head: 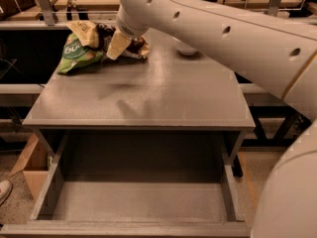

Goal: Place brown chip bag into top drawer

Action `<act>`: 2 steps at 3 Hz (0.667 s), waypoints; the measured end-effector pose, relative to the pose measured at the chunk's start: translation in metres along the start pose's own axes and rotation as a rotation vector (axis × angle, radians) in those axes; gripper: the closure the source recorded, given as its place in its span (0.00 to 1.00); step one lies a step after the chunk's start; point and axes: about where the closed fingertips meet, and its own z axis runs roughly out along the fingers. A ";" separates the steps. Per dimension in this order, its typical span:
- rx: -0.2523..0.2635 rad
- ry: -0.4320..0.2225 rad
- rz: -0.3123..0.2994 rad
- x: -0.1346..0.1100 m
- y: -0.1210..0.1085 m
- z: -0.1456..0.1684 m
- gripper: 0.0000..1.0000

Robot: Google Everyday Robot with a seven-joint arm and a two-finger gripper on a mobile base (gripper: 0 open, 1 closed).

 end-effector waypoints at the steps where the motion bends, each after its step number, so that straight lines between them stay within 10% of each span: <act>1: 0.004 0.001 -0.009 0.000 0.000 -0.002 0.00; 2: 0.021 -0.020 -0.004 -0.004 0.001 0.012 0.00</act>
Offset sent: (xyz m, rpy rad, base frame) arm 0.0261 0.0178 -0.0104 0.0353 -0.0763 -0.0054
